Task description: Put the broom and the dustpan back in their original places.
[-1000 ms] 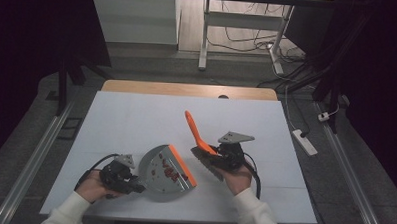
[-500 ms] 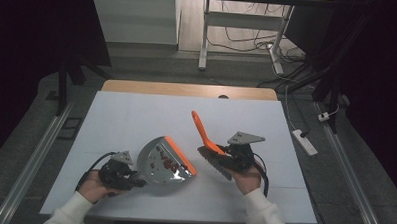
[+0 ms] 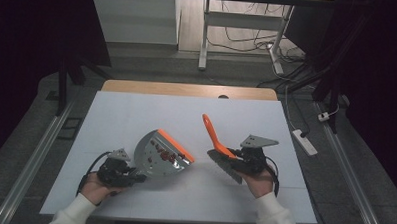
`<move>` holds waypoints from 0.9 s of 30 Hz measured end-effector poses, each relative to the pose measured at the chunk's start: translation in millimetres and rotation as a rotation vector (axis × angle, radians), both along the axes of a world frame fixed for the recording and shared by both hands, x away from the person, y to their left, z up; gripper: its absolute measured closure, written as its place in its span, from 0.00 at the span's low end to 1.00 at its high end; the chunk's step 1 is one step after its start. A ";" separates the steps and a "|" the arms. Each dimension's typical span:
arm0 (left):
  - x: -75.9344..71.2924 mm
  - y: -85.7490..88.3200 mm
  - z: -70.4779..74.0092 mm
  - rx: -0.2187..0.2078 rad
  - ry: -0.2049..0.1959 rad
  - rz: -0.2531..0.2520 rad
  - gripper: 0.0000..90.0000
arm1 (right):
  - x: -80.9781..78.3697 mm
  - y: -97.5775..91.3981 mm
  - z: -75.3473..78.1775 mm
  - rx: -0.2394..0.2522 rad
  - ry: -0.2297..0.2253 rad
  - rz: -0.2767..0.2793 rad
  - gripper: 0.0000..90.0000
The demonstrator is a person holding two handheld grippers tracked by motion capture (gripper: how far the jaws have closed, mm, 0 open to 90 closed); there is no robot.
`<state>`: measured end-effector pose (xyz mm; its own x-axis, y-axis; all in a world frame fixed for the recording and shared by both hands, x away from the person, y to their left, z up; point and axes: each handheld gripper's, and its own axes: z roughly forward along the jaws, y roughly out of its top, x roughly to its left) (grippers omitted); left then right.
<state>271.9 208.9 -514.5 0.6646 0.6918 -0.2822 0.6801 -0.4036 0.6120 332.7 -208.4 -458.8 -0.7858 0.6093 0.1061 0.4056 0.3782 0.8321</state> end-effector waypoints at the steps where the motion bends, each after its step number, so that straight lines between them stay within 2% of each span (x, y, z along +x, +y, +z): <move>1: -0.1 0.5 -0.1 0.000 0.000 0.011 0.69 | -0.3 -2.3 -0.6 -0.002 0.004 -0.001 0.78; 6: -1.8 1.0 -0.6 -0.008 0.003 0.065 0.69 | -1.4 -12.4 -3.8 0.002 0.027 -0.013 0.78; 13: -4.6 1.6 -1.4 -0.020 0.002 0.177 0.69 | -0.4 -25.6 -7.8 0.038 0.077 -0.049 0.78; 19: -8.1 6.5 -3.5 -0.022 0.006 0.267 0.69 | 0.8 -36.7 -14.6 0.049 0.114 -0.082 0.78; 27: -11.9 16.9 -7.2 -0.020 0.004 0.422 0.69 | -0.5 -46.8 -17.9 0.071 0.151 -0.108 0.78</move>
<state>260.0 225.8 -521.7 0.3225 0.8977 -0.3003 0.7858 -0.0771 0.6136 332.1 -255.2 -476.7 -0.6883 0.6759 0.2635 0.5630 0.2686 0.7816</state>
